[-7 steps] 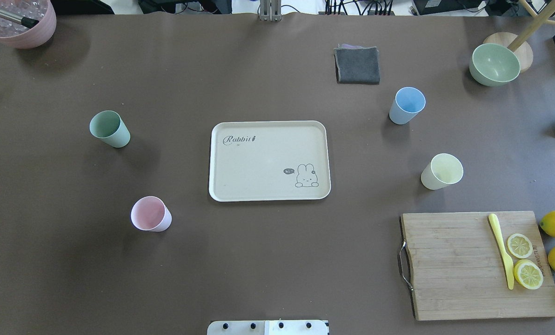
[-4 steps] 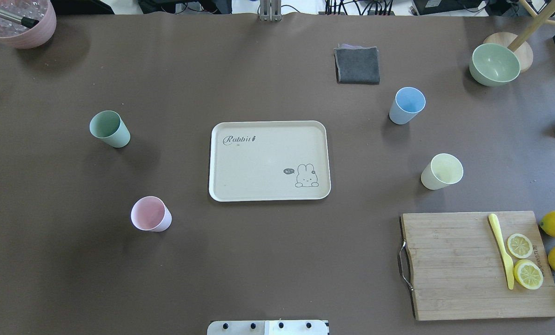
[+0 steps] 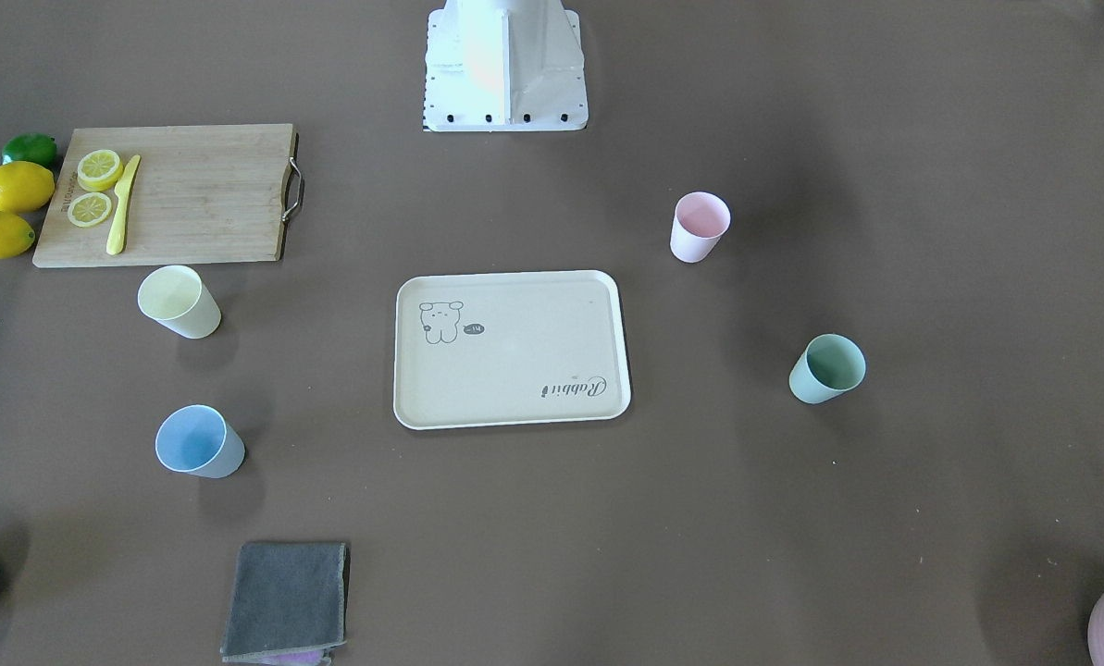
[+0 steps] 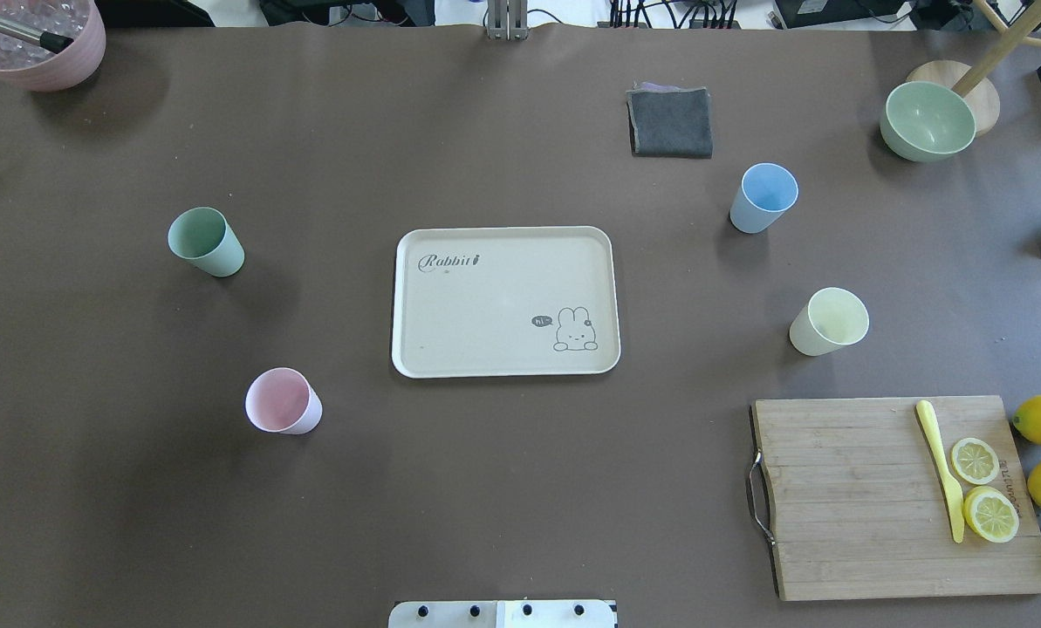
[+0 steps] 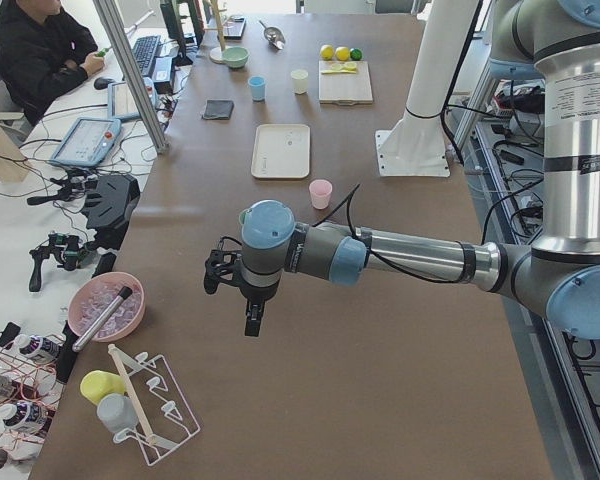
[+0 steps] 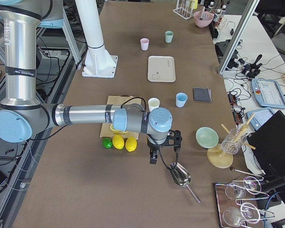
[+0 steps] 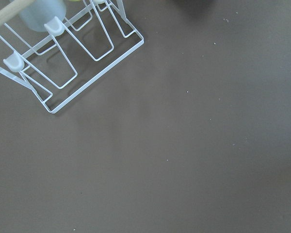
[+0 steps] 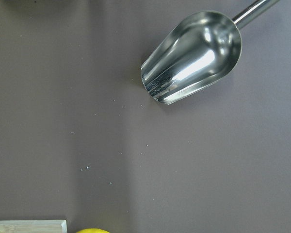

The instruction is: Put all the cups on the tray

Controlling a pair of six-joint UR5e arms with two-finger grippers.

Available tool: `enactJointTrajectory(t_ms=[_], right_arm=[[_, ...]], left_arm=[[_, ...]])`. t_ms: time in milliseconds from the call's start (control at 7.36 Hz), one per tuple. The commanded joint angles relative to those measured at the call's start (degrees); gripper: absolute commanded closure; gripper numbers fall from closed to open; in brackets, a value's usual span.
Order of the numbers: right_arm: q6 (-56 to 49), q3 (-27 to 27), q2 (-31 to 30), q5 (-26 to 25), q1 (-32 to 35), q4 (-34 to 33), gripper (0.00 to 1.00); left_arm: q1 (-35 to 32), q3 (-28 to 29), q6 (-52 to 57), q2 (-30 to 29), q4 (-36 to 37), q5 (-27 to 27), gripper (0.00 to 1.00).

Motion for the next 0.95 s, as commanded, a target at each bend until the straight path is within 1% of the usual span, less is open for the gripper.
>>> enactJointTrajectory(t_ms=[0,816], right_arm=[[0.1,-0.1,-0.3,-0.1,0.0,2.3,0.0],[0.0,-0.2,-0.9,0.0,0.0,2.7,0.0]], left_arm=[[0.0,0.1,0.0,0.0,0.0,0.0,0.02],[0.0,0.0,0.0,0.0,0.0,0.0,0.02]])
